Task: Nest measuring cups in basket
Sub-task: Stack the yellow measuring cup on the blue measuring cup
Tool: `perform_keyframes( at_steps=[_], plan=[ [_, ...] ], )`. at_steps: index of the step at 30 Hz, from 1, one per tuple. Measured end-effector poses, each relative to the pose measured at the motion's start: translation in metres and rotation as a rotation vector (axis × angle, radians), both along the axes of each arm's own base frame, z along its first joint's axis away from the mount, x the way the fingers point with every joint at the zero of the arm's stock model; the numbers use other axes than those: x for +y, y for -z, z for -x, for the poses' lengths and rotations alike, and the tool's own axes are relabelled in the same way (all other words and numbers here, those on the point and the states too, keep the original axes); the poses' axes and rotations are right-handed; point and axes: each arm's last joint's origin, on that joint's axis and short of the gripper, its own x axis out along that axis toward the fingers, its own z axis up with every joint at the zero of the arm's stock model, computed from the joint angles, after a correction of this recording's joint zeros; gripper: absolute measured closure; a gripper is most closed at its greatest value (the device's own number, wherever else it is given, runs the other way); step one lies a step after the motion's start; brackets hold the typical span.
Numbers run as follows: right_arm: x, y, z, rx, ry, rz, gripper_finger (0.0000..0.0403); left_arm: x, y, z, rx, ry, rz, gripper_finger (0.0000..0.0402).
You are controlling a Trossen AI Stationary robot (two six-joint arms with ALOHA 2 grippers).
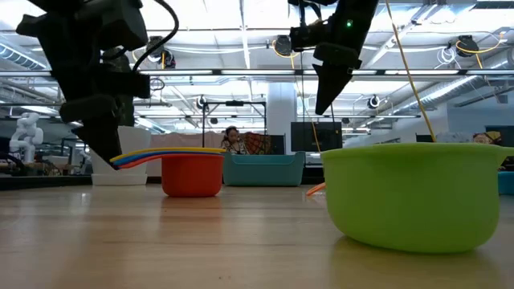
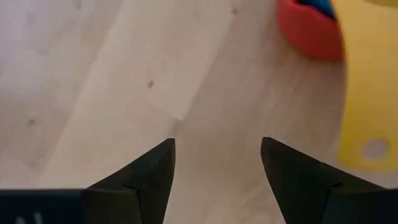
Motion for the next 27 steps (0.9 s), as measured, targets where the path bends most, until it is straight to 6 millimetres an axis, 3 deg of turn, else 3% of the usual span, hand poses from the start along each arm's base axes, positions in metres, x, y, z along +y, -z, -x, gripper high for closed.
perform_keyframes(
  at_steps=[6,13,27],
  plan=[
    [0.0,0.0,0.0,0.002,0.0,0.0,0.0147,-0.009,-0.003,-0.009,-0.082,0.117,0.087,0.0161],
    [0.0,0.0,0.0,0.007,-0.01,0.004,0.0147,-0.009,-0.001,-0.004,-0.029,0.114,0.063,0.0161],
    [0.0,0.0,-0.001,0.0,-0.015,0.007,0.0147,-0.019,-0.004,-0.009,-0.088,0.189,0.113,0.0161]
  ],
)
